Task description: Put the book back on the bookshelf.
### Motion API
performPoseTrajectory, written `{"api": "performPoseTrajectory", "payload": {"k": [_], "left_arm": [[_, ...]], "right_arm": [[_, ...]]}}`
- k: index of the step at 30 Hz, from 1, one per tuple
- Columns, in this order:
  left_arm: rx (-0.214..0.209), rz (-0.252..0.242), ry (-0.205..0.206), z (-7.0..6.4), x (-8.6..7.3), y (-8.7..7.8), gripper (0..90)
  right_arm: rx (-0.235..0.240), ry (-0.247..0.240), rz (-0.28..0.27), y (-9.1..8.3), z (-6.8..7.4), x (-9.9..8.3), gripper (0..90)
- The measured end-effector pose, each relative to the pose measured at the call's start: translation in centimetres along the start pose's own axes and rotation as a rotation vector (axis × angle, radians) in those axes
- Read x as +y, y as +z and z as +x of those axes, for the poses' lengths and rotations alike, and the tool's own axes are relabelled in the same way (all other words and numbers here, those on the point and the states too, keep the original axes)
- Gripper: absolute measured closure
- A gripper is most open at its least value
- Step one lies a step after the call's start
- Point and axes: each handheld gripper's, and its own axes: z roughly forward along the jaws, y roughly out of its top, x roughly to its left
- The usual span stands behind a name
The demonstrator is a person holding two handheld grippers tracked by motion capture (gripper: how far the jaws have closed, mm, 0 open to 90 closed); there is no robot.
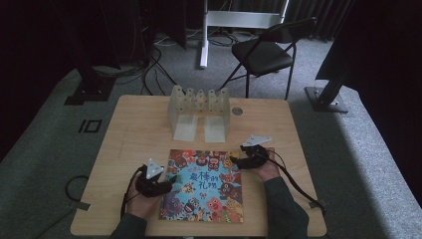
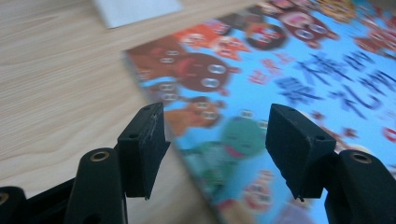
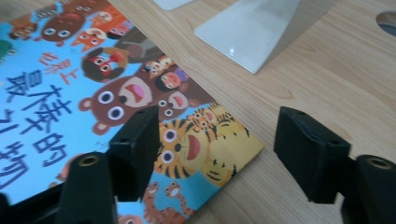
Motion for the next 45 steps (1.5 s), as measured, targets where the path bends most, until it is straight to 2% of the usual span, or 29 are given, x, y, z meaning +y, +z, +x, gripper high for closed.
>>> {"api": "performPoseTrajectory", "payload": {"k": [3, 6, 8, 10, 13, 17, 21, 22, 25, 30, 32, 40, 45], "left_arm": [[-0.015, 0.025, 0.062, -1.6, -0.1, 0.2, 38.7], [-0.049, 0.031, 0.093, -2.9, -0.2, 0.3, 38.7], [-0.069, 0.028, 0.102, -3.5, -0.3, 0.2, 38.8], [-0.089, 0.021, 0.109, -4.1, -0.5, 0.2, 38.7], [-0.131, 0.012, 0.140, -5.1, -0.6, 0.1, 38.1], [-0.203, 0.002, 0.142, -6.4, -0.4, -0.1, 26.2], [-0.240, 0.002, 0.188, -7.4, -0.6, 0.0, 18.7], [-0.240, 0.002, 0.188, -7.4, -0.6, 0.0, 18.5], [-0.274, -0.010, 0.230, -8.3, -0.7, -0.1, 17.6], [-0.266, -0.006, 0.324, -10.0, -1.0, -0.3, 16.8], [-0.283, 0.002, 0.350, -10.6, -1.2, -0.3, 16.5], [-0.281, 0.011, 0.412, -12.2, -1.5, -0.2, 14.2], [-0.271, 0.004, 0.449, -13.2, -1.8, 0.0, 11.7]], "right_arm": [[0.009, 0.002, 0.014, 0.5, -0.2, -0.1, 25.7], [0.024, 0.002, 0.031, 1.0, -0.3, -0.1, 22.3], [0.031, -0.013, 0.058, 1.4, -0.3, -0.1, 20.7], [0.035, -0.018, 0.062, 1.6, -0.3, -0.1, 20.5], [0.052, 0.002, 0.060, 2.0, -0.6, -0.1, 20.4], [0.064, 0.024, 0.060, 2.4, -0.9, -0.3, 19.8], [0.074, 0.042, 0.057, 2.8, -1.1, -0.7, 19.5], [0.074, 0.042, 0.057, 2.8, -1.1, -0.7, 19.5], [0.096, 0.064, 0.059, 3.2, -1.3, -1.1, 19.6], [0.134, 0.113, 0.027, 3.1, -1.7, -1.2, 19.7], [0.136, 0.124, 0.021, 3.0, -1.7, -1.3, 20.5], [0.145, 0.140, -0.005, 2.4, -1.9, -1.0, 20.9], [0.166, 0.152, -0.048, 1.4, -2.1, -0.4, 22.1]]}}
